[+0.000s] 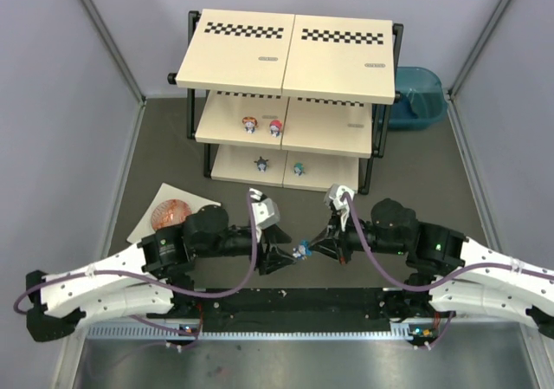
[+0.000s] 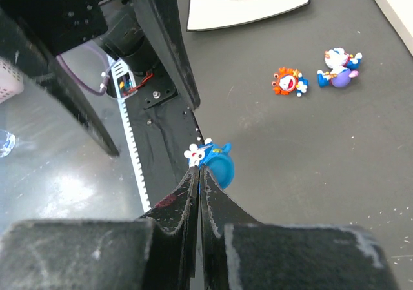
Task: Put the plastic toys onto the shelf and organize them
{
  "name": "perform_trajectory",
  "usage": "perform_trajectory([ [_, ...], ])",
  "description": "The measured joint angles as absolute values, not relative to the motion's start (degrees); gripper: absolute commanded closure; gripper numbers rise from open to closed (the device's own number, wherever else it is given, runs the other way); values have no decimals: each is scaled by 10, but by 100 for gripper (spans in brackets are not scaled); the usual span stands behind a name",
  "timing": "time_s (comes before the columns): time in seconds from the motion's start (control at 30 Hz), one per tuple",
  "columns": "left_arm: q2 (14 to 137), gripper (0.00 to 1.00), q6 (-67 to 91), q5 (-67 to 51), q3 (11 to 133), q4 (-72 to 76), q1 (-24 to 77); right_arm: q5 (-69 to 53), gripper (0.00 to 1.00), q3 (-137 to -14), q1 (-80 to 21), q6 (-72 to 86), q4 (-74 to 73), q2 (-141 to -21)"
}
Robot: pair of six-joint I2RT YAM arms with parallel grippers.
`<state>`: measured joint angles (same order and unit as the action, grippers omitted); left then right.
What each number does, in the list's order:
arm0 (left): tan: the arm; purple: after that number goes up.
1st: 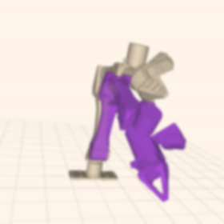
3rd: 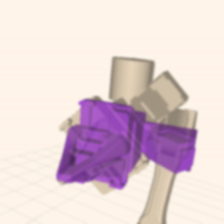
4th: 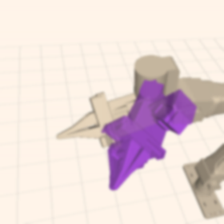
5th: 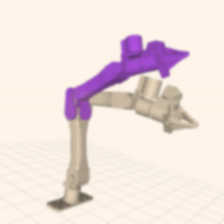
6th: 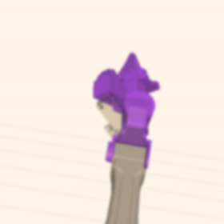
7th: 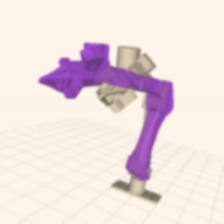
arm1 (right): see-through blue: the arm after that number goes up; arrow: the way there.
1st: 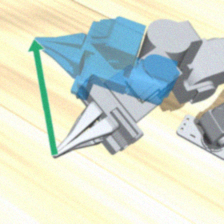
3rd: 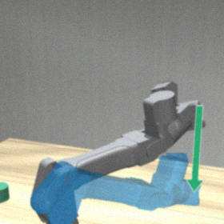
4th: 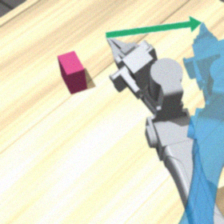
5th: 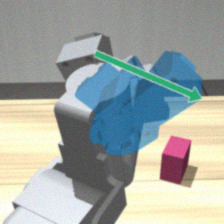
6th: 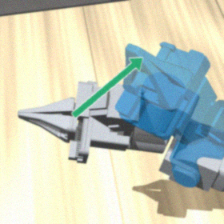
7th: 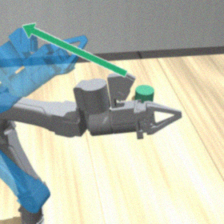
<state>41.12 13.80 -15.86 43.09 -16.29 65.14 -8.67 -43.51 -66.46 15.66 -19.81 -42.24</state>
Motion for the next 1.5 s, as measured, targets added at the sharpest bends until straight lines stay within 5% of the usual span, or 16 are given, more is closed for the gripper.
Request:
perform_trajectory([
  [0.57, 503, 41, 63, 22, 470, -172, 742, -107, 100, -435, -665, 171, -198, -429],
  [1.5, 509, 40, 58, -23, 470, -162, 748, -109, 100, -435, -665, 178, -198, -427],
])
